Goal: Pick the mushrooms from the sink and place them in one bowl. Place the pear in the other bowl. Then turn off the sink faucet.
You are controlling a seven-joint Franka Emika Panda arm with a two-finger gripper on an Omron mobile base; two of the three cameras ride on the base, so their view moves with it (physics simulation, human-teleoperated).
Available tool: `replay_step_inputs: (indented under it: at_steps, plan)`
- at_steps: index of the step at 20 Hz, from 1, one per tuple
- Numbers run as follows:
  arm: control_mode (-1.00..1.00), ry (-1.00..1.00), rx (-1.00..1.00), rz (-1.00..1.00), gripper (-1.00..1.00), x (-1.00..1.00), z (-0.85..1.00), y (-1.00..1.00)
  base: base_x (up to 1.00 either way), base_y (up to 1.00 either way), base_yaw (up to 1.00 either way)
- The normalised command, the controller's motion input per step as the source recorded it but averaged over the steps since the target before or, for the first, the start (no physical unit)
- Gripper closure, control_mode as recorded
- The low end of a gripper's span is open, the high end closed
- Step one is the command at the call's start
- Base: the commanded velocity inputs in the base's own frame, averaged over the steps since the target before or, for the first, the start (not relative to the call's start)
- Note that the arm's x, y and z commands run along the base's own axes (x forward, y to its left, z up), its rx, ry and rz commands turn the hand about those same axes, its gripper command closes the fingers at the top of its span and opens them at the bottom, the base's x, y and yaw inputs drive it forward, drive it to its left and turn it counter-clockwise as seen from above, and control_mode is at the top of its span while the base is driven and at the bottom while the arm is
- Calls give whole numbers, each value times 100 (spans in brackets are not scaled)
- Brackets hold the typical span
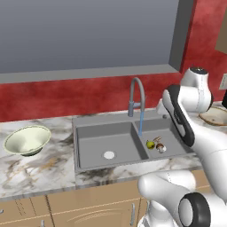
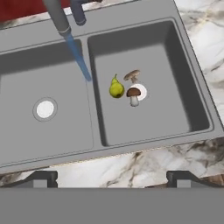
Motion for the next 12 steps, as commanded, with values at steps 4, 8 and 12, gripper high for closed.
replay_step_inputs:
  at_steps: [4, 8, 12]
  plan:
    - [-100, 5, 6, -5, -100, 7, -29, -46, 0, 0, 0]
    - [-100, 7, 6, -2, -100, 21, -31, -36, 0, 0, 0]
    - [-100, 7, 4, 0, -100, 35, -30, -23, 0, 0, 0]
